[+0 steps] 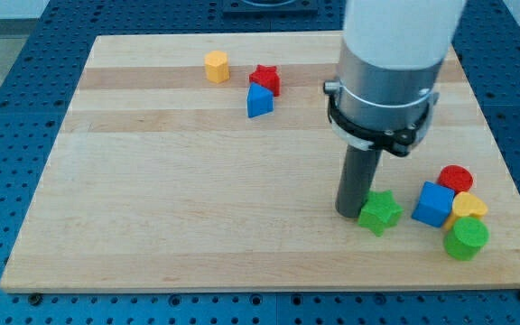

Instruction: Separate the blue triangle from

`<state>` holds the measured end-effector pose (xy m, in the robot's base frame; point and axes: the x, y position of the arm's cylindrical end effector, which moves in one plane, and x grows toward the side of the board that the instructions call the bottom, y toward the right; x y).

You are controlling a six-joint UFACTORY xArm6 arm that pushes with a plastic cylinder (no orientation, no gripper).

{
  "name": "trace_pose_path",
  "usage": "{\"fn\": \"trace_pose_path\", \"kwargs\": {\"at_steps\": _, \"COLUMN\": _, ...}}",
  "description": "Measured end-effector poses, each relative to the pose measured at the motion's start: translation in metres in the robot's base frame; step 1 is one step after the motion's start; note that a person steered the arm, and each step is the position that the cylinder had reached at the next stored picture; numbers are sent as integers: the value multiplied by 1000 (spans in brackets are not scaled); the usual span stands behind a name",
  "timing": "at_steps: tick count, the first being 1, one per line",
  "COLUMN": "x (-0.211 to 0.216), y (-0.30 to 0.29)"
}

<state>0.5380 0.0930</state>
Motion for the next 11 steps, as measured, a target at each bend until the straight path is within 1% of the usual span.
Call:
{"fn": "trace_pose_path", "kwargs": {"at_steps": 2, "x": 18, "y": 36}}
{"fn": "trace_pose_path", "kwargs": {"at_steps": 3, "x": 21, "y": 42}}
{"fn": "trace_pose_path", "kwargs": {"at_steps": 4, "x": 18, "y": -8}}
{"fn": "trace_pose_path", "kwargs": {"at_steps": 5, "x": -42, "y": -56}}
{"fn": "trace_pose_path", "kwargs": {"at_steps": 6, "x": -109, "y": -128}}
{"fn": "trace_pose_path", "kwargs": {"at_steps": 7, "x": -151, "y": -194}}
{"fn": "trace_pose_path", "kwargs": {"at_steps": 8, "x": -171, "y": -187}}
{"fn": "trace_pose_path", "kwargs": {"at_steps": 9, "x": -180, "y": -140}}
{"fn": "trace_pose_path", "kwargs": {"at_steps": 11, "x": -191, "y": -72}}
